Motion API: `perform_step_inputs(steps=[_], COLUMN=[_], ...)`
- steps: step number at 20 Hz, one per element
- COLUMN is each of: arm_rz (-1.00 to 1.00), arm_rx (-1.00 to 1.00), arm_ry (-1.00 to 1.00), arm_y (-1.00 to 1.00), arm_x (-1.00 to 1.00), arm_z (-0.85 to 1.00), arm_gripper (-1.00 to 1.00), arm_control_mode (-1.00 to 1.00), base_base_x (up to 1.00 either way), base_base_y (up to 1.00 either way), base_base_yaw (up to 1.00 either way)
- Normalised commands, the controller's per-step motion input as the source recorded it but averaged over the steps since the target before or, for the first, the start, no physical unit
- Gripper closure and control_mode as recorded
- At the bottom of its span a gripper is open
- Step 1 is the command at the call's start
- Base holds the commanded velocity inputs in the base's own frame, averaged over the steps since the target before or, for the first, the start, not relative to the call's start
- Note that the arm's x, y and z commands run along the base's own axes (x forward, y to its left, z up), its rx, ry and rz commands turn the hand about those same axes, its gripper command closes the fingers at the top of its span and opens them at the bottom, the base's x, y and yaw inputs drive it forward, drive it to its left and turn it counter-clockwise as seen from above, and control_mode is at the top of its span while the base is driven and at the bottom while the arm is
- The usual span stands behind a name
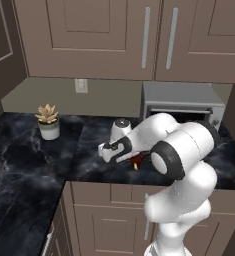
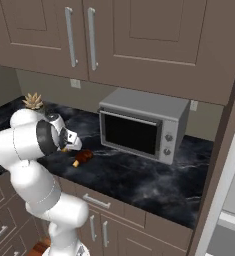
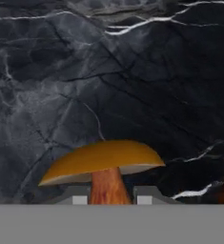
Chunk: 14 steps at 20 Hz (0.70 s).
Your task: Open the fridge, remove the mango, mushroom, and steak, and place them on any counter.
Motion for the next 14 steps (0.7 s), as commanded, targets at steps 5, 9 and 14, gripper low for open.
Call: perform_step_inputs(steps=[5, 9, 14], arm_rz=[0.0, 0.0, -0.06], arm_rx=[-0.08, -0.11, -0.03], arm_ry=[0.0, 0.0, 0.04], arm_y=[0.4, 0.21, 0.0], arm_x=[0.3, -0.02, -0.51], arm_z=[-0.53, -0.43, -0.13], arm_gripper=[-1.0, -1.0, -1.0], arm_control_mode=[-1.0, -1.0, -1.0], base_base_x=[0.0, 0.0, 0.0], base_base_y=[0.0, 0.0, 0.0], base_base_yaw=[0.0, 0.0, 0.0])
